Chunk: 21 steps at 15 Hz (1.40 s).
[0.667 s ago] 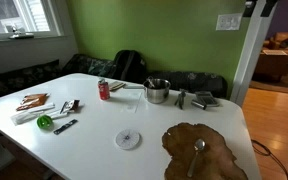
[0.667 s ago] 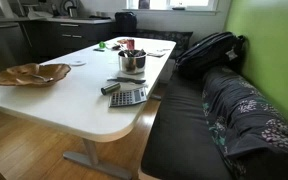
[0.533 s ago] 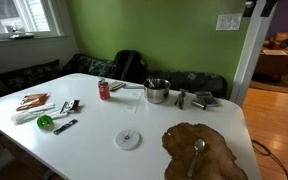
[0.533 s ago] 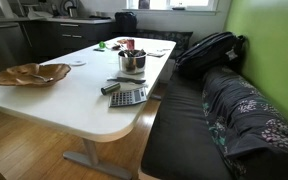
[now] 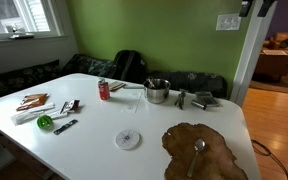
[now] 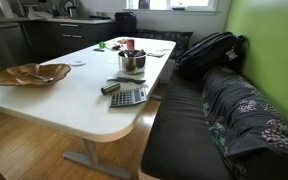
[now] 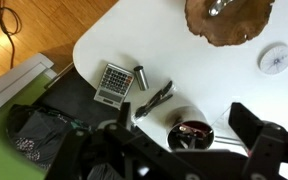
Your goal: Pick up the red trolley from the silver pot and put it on the table
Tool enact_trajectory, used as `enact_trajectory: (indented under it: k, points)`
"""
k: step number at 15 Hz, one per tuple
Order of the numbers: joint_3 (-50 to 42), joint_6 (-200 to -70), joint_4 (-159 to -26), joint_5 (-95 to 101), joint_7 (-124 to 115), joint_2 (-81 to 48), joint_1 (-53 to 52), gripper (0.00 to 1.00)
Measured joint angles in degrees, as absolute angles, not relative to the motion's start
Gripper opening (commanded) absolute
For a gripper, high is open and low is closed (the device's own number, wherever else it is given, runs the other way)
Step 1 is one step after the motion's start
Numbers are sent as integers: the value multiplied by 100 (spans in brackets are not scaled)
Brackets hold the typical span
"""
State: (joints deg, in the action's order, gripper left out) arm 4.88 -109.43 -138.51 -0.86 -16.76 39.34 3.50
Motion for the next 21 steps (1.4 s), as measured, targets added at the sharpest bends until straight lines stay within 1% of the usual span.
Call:
enact_trajectory:
  k: [3, 5, 8, 13, 15, 18, 21]
  points:
    - [629, -12294, -13887, 427, -2008, 3384, 664, 100]
    - [692, -13225, -13874, 860, -2116, 2742, 868, 100]
    - [738, -14092, -13695, 1492, -2350, 1617, 1071, 100]
    - [705, -14237, -12850, 2595, -2829, -108, 1118, 100]
    - [699, -14234, -12666, 2640, -2834, -332, 1118, 100]
    - [626, -14213, -12603, 2638, -2831, -328, 1044, 100]
    - [345, -15131, -12557, 2884, -2746, -479, 698, 100]
